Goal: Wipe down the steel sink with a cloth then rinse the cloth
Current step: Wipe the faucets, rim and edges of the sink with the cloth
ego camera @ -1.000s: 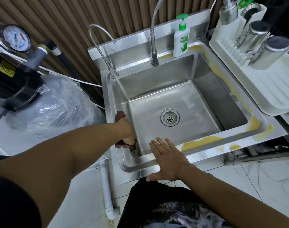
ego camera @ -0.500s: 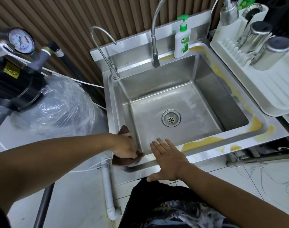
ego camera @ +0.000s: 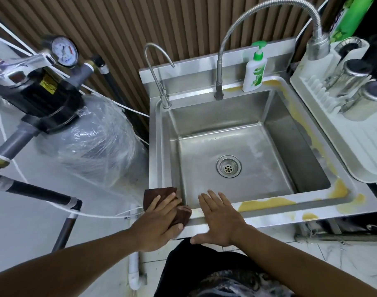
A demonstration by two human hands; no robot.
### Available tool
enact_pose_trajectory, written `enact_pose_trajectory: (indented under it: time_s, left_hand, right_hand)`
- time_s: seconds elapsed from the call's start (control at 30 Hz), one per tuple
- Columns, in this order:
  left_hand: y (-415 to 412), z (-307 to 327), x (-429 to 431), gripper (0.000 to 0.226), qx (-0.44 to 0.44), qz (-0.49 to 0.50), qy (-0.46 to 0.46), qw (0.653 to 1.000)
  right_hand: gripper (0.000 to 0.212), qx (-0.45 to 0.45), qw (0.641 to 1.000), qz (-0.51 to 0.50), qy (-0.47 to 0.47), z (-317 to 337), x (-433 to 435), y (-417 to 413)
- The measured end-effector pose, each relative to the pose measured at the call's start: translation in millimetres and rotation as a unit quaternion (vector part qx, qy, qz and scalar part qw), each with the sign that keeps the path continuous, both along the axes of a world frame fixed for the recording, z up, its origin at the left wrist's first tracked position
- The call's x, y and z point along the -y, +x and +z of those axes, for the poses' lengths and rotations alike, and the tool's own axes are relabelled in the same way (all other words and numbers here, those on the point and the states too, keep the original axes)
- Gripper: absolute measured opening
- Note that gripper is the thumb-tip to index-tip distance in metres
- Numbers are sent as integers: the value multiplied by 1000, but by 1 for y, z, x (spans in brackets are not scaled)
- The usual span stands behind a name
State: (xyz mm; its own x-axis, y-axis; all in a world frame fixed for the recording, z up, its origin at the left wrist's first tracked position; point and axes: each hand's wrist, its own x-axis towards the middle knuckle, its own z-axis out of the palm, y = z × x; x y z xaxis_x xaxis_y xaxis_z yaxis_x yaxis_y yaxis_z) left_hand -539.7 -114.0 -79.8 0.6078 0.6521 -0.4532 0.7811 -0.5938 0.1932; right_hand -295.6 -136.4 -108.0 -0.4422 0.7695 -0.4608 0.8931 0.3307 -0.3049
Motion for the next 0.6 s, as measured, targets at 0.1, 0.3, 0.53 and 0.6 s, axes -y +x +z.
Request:
enact_pose_trajectory:
  time_s: [0.1,0.3,0.53,0.6]
  left_hand:
    - [6,-3,16,88,14,69,-19,997]
    - [35,-4,39,108,21,219,-76,972]
    - [84,-3,47,67,2,362,-61,930]
    - [96,-1,42,65,12,395,-77,916]
  right_hand:
    - [129,4,1000,3,-8,0,-1,0]
    - [131,-5,1000,14,-15,3,-4,2]
    - [125,-15,1000,21,9,7,-2,18]
    - [124,-16,999,20,20,9,0,24]
